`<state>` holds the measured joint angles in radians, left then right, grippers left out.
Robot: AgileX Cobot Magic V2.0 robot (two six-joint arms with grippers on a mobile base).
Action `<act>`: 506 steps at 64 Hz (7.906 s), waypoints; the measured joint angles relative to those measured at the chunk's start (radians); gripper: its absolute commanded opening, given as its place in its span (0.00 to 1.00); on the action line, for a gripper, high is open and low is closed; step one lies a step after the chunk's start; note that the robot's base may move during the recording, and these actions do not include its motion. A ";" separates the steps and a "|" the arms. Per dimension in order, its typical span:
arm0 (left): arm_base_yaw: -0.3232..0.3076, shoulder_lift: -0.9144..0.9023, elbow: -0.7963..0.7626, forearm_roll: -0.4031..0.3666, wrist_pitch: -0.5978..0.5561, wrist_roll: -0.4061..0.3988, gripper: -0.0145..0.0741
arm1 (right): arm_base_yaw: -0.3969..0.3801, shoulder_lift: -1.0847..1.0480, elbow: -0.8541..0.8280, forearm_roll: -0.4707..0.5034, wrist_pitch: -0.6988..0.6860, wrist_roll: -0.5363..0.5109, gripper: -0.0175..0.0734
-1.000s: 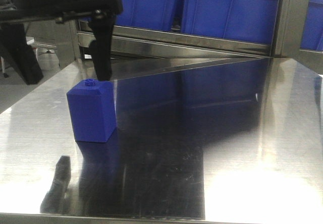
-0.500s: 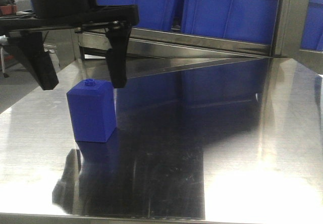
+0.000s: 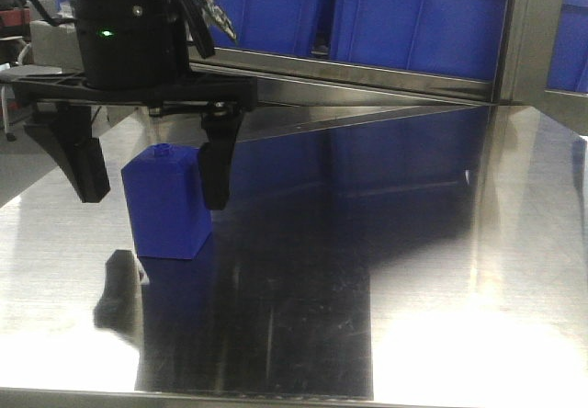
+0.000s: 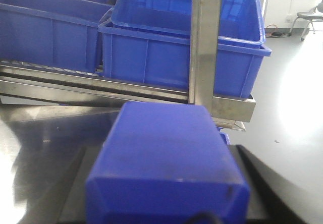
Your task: Pick and sort blue part to right shelf
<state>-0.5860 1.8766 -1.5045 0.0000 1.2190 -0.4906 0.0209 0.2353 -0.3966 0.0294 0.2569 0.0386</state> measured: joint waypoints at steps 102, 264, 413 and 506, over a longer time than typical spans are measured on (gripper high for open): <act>-0.015 -0.057 0.000 -0.126 -0.007 0.260 0.56 | 0.000 0.000 0.000 0.000 0.000 0.000 0.67; 0.395 -1.515 1.092 -0.199 -0.980 0.627 0.56 | 0.000 0.000 0.000 0.000 0.000 0.000 0.67; 0.401 -1.515 1.093 -0.199 -0.980 0.627 0.56 | 0.000 0.000 0.000 -0.001 0.002 -0.002 0.67; 0.401 -1.515 1.093 -0.199 -0.980 0.627 0.56 | 0.000 0.000 0.000 -0.001 0.002 -0.002 0.67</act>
<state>-0.1852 0.3615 -0.4118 -0.1994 0.2394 0.1362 0.0209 0.2353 -0.3966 0.0281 0.2591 0.0365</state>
